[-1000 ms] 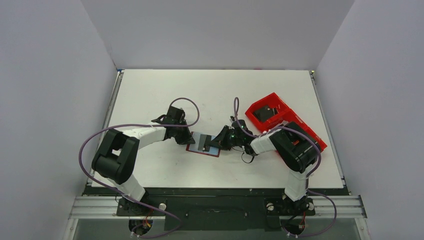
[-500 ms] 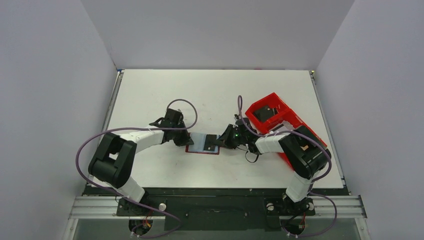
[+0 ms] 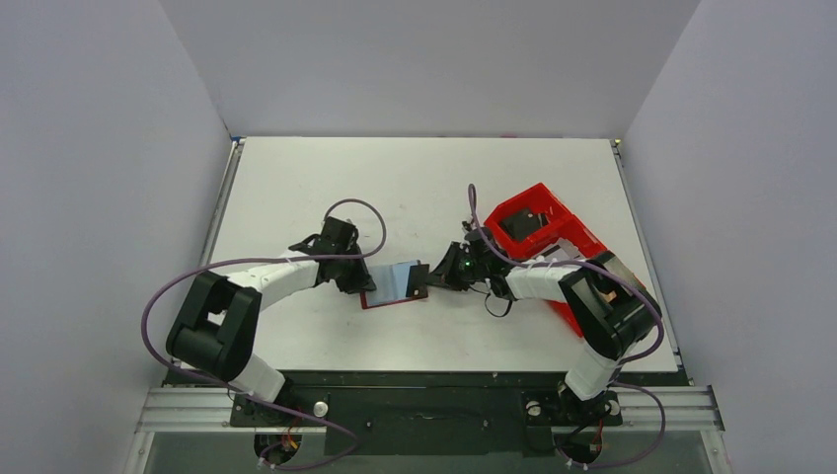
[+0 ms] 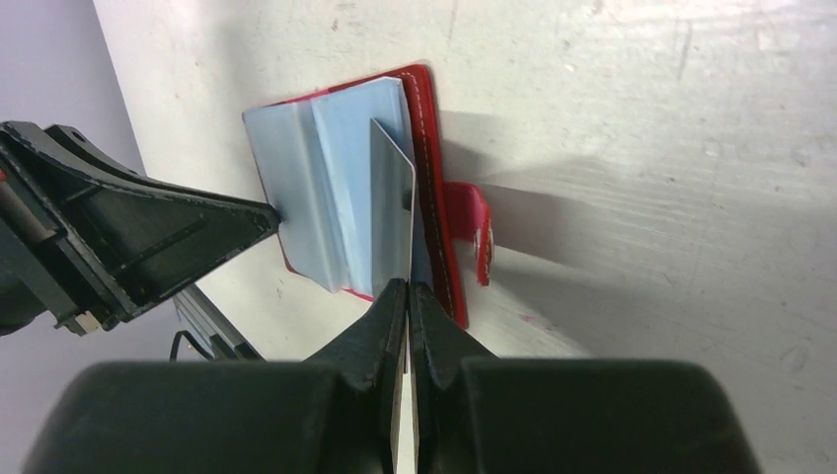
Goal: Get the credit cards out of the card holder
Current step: Remove the credit card from the card holder, then place the credit card in the storage box.
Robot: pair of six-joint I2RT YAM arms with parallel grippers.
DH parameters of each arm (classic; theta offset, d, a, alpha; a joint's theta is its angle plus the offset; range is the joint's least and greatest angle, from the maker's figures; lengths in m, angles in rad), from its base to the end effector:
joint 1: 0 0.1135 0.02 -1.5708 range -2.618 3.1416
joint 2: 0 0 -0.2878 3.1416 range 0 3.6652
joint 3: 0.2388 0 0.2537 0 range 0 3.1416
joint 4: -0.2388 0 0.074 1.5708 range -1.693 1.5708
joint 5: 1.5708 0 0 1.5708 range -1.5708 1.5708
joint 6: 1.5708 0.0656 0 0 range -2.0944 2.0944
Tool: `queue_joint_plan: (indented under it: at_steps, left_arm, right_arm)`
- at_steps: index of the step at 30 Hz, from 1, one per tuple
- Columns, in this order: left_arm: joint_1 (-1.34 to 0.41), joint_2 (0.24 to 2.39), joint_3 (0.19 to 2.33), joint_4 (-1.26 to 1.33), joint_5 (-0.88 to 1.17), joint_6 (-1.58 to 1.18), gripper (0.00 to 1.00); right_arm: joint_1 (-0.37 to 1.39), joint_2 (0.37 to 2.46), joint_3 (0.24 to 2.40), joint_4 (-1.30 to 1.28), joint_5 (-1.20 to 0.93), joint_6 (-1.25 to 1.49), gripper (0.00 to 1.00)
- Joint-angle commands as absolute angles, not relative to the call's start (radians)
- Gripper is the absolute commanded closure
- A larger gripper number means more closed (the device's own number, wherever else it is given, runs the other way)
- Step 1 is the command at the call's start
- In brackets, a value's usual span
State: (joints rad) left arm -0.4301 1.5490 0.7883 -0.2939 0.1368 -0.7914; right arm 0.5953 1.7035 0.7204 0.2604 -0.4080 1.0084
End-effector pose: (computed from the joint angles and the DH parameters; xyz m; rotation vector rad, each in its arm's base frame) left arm 0.2710 -0.1342 0.1539 -0.4435 2.7040 -0.5685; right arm 0.2714 0.2152 0.1381 0.2919 2.5624 1.2025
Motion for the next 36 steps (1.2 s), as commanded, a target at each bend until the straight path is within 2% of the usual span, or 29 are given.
queue_joint_plan:
  at_steps: [1,9,13,19,26,36]
  left_arm:
    - [-0.422,1.501,0.864,-0.399,0.111,-0.737,0.8]
    - [-0.414,1.464,0.946,-0.375,0.247,-0.715,0.58]
    - [-0.396,1.45,0.946,-0.317,0.355,-0.72,0.52]
    - [-0.365,1.43,0.91,-0.207,0.499,-0.741,0.5]
    - [-0.354,1.395,0.88,-0.069,0.627,-0.777,0.5]
    - [-0.339,1.389,0.844,0.063,0.714,-0.855,0.5]
  right_arm:
    - [0.591,1.653,0.799,0.223,-0.403,0.972,1.0]
    - [0.59,1.629,0.842,0.202,-0.434,0.98,1.0]
    - [0.589,1.604,0.851,0.206,-0.457,0.997,1.0]
    - [0.574,1.554,0.86,0.24,-0.511,1.044,1.0]
    - [0.555,1.528,0.838,0.396,-0.614,1.153,1.0]
    - [0.534,1.523,0.786,0.589,-0.676,1.301,1.0]
